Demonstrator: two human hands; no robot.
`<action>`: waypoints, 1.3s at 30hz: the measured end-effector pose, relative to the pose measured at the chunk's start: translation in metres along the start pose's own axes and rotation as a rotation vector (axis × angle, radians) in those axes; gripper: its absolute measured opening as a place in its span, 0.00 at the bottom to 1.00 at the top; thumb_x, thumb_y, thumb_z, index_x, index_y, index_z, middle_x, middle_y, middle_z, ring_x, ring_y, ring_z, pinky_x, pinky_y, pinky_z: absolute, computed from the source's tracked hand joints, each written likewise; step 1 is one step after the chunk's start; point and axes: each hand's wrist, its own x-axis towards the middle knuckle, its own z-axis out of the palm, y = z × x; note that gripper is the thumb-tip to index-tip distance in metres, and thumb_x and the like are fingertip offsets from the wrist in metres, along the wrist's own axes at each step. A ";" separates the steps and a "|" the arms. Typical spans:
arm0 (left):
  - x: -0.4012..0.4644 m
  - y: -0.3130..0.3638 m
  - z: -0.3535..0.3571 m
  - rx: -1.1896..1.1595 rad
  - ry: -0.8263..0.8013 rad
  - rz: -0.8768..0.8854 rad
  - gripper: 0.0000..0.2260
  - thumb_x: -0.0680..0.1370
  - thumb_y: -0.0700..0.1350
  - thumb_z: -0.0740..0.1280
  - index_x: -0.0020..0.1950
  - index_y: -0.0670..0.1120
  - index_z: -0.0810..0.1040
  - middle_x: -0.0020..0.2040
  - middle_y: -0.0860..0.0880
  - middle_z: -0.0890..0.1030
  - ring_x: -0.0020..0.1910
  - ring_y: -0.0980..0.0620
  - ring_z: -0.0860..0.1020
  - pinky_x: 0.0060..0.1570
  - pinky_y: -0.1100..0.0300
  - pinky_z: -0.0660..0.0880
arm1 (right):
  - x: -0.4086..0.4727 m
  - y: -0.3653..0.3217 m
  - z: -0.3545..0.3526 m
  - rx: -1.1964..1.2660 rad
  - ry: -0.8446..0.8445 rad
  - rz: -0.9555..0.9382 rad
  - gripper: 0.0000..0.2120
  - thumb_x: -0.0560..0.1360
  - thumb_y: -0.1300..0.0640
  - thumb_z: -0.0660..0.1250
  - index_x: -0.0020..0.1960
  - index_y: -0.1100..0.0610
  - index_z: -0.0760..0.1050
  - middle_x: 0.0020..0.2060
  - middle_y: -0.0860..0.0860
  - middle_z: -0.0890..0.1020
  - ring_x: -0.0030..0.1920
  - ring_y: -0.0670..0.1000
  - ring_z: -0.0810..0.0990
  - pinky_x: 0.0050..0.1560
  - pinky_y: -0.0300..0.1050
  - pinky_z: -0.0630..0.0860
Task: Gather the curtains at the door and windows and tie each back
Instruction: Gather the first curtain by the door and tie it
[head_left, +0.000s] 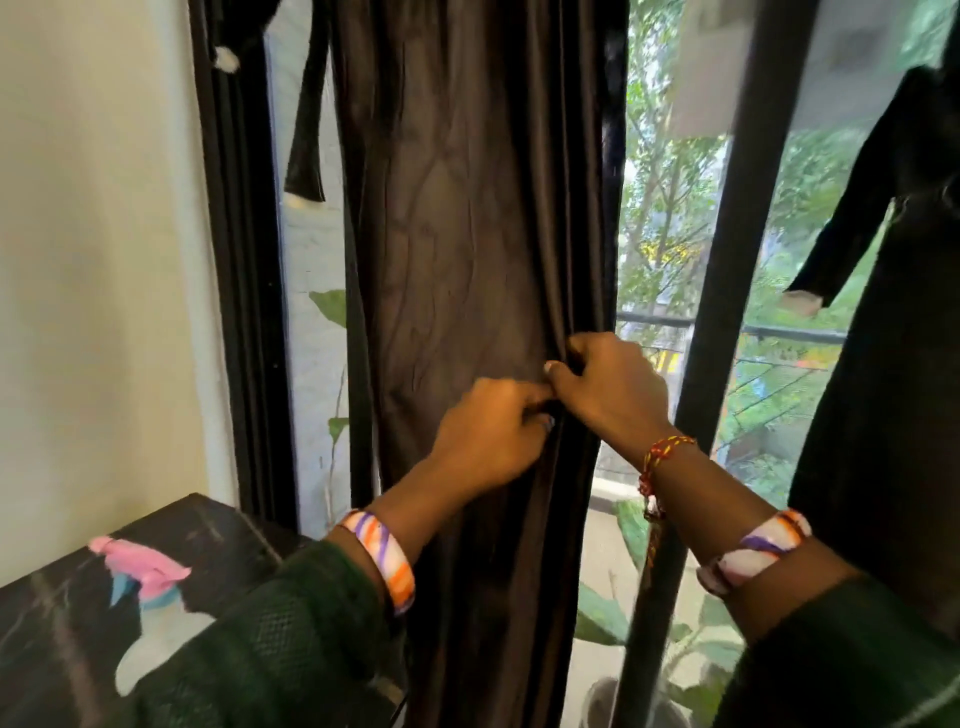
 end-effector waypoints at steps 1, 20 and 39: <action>0.002 -0.007 -0.006 0.009 0.113 -0.020 0.15 0.70 0.50 0.61 0.53 0.50 0.81 0.51 0.47 0.84 0.52 0.46 0.81 0.53 0.54 0.76 | 0.002 0.004 0.000 0.002 0.006 0.009 0.20 0.73 0.50 0.65 0.28 0.54 0.59 0.30 0.53 0.71 0.41 0.62 0.78 0.36 0.45 0.68; -0.027 -0.114 -0.066 0.078 0.493 -0.031 0.24 0.70 0.32 0.55 0.66 0.41 0.72 0.59 0.34 0.77 0.50 0.40 0.80 0.53 0.64 0.72 | -0.050 -0.091 0.104 0.102 -0.262 -0.172 0.43 0.74 0.64 0.59 0.74 0.51 0.30 0.68 0.59 0.69 0.56 0.63 0.78 0.51 0.53 0.74; -0.040 -0.125 -0.059 0.018 0.607 -0.158 0.16 0.77 0.43 0.58 0.33 0.36 0.74 0.29 0.39 0.77 0.26 0.45 0.72 0.28 0.56 0.69 | -0.065 -0.083 0.109 0.013 0.374 -0.588 0.25 0.71 0.58 0.67 0.68 0.59 0.68 0.71 0.60 0.66 0.73 0.57 0.59 0.69 0.55 0.63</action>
